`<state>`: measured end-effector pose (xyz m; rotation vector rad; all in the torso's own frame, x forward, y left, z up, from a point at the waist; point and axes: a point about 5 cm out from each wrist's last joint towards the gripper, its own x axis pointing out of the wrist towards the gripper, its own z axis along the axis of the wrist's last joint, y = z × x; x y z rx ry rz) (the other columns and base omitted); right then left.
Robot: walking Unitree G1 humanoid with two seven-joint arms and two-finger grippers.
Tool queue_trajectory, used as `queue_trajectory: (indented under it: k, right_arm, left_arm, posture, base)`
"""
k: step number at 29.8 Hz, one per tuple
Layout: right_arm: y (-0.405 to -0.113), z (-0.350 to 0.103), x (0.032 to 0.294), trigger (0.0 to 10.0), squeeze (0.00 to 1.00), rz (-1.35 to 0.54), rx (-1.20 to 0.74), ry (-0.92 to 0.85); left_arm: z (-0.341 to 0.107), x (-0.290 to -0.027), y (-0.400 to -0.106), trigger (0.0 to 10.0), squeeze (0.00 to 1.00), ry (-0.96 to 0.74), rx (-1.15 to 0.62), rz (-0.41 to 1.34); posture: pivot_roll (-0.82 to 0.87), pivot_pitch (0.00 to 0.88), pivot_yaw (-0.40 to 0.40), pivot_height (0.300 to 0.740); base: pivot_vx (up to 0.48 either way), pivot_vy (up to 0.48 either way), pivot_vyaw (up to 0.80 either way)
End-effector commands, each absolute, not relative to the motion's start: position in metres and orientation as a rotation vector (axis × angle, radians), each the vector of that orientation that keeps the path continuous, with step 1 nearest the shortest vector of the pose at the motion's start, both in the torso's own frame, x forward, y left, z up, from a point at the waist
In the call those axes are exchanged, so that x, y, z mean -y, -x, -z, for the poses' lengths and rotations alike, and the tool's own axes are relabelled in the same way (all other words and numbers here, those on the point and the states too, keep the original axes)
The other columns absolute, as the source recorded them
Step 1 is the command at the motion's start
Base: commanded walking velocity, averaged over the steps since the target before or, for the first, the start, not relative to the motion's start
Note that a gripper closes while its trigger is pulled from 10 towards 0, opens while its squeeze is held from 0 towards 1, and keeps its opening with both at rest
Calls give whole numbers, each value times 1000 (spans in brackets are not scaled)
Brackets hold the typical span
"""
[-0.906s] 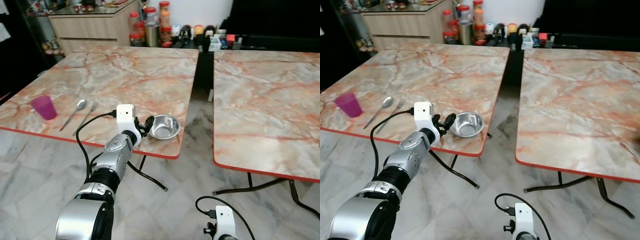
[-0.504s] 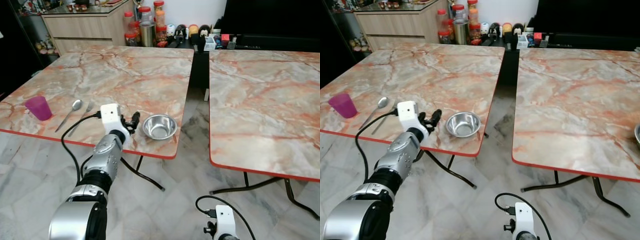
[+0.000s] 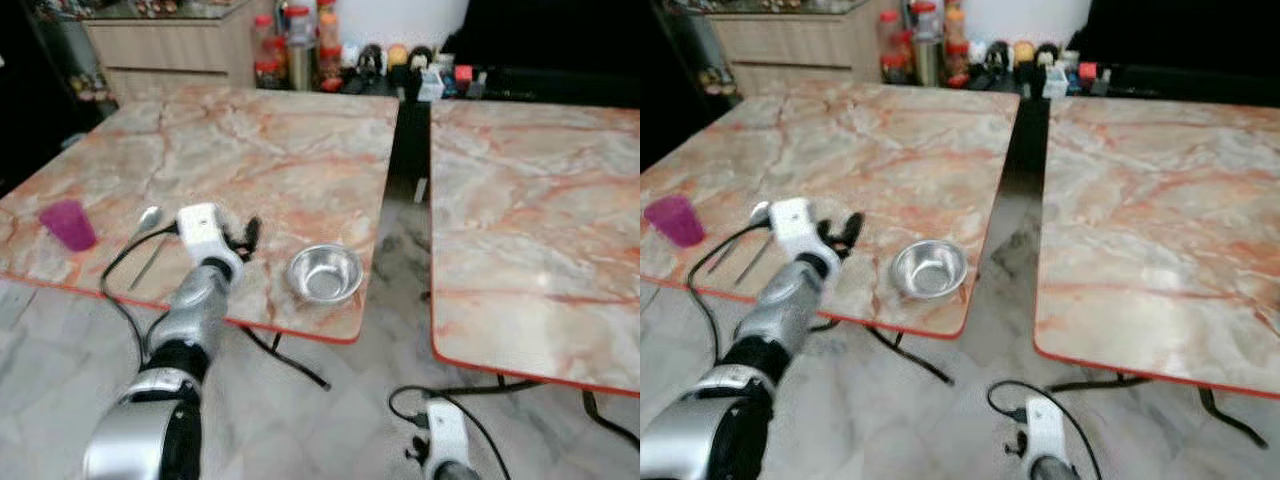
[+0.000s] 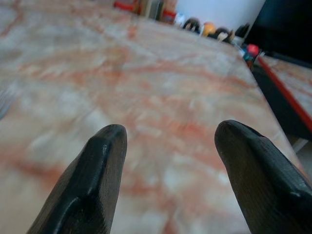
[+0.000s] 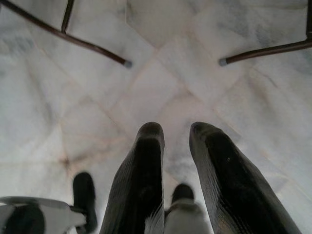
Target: Setting the table
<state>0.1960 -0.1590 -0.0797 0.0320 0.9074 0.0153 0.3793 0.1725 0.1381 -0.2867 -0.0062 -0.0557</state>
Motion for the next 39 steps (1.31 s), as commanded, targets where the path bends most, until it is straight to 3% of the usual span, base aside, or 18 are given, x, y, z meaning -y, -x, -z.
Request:
queue_trajectory:
  k: [1, 8, 26, 35, 39]
  right_arm:
    - [-192, 82, 169, 10000, 0, 11, -926, -27]
    - [-191, 82, 167, 10000, 0, 2, -930, -29]
    - [-192, 82, 165, 10000, 0, -4, -924, -42]
    - [-195, 79, 164, 10000, 0, 16, -890, -136]
    - [-197, 78, 165, 10000, 0, 26, -874, -137]
  left_arm:
    - [-141, -162, -379, 10000, 0, 301, 29, 86]
    - [-139, -166, -377, 10000, 0, 305, 29, 78]
    - [-138, -173, -376, 10000, 0, 287, 5, 117]
    - [-141, -170, -372, 10000, 0, 288, 46, 118]
    - [-142, -171, -371, 10000, 0, 293, 55, 113]
  posture:
    - [17, 0, 24, 720]
    - [20, 0, 22, 693]
    - [22, 0, 28, 577]
    - [24, 0, 32, 577]
    - [31, 0, 34, 602]
  base:
    - [0, 0, 0]
    - [0, 0, 0]
    - [0, 0, 0]
    - [218, 0, 0]
    - [368, 0, 0]
